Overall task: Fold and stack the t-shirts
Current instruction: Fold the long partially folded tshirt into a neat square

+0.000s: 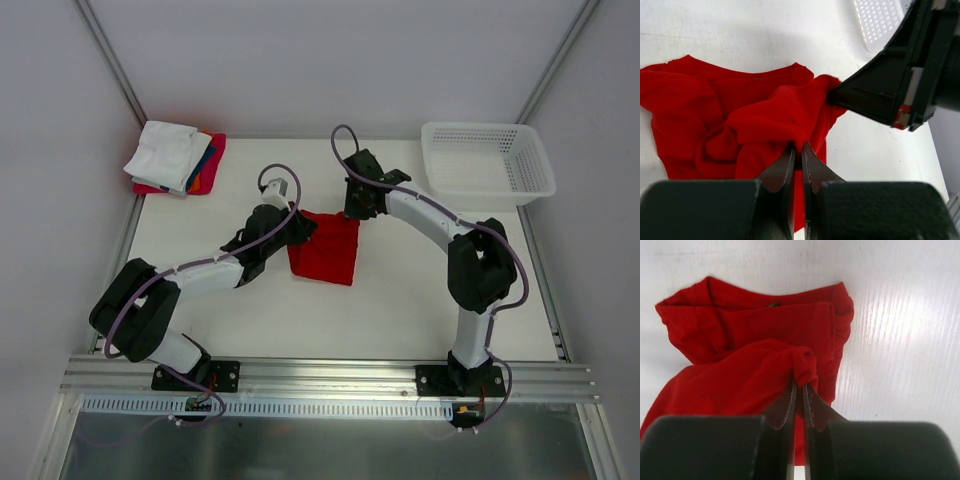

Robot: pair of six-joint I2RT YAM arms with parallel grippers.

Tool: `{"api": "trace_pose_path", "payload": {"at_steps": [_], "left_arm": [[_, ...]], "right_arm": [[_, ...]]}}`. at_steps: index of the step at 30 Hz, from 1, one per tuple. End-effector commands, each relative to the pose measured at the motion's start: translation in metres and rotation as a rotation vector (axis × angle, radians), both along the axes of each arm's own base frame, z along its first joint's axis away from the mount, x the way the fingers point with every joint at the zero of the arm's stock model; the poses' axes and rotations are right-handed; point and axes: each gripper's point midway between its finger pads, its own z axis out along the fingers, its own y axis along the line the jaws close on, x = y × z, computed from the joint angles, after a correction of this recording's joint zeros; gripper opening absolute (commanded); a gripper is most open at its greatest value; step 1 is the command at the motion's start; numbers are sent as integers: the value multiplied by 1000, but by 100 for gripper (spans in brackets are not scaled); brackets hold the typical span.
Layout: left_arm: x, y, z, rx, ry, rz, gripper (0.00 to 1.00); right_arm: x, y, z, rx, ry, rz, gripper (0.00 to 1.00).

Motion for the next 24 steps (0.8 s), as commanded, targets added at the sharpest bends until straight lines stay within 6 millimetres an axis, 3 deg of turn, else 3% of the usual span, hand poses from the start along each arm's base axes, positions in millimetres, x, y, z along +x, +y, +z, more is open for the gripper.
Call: {"api": "trace_pose_path", "payload": {"at_steps": [1,5,6,9,16,17,18,19,20,21,22,24], "left_arm": [[24,-6,18,-28,-69,-7,0],[52,-1,20,-25,-80,22,0],[57,-4,30,-41,-93,7,0],[72,-3,31,-44,-94,7,0],[90,-7,15,-56,-63,-8,0],[92,-8,14,-59,-61,-16,4],[92,-9,9,-55,-52,-22,9],[93,-9,8,-53,-51,-26,39],[94,-10,7,-50,-48,-31,57],[95,-10,4,-38,-43,-34,68],[96,-8,3,-30,-41,-30,85],[97,-8,3,-3,-55,-36,95]], "right_arm": [[30,-6,20,21,-63,-10,1],[57,-13,25,45,-77,-34,0],[60,-14,25,51,-73,-34,1],[73,-22,18,56,-60,-54,0],[82,-25,-14,43,-6,-61,1],[82,-24,-16,49,1,-59,2],[84,-25,-20,46,6,-66,23],[84,-25,-25,40,13,-69,36],[84,-26,-27,33,14,-72,67],[86,-28,-28,25,12,-81,83],[85,-29,-30,17,11,-84,97],[88,-33,-30,4,2,-92,100]]}}
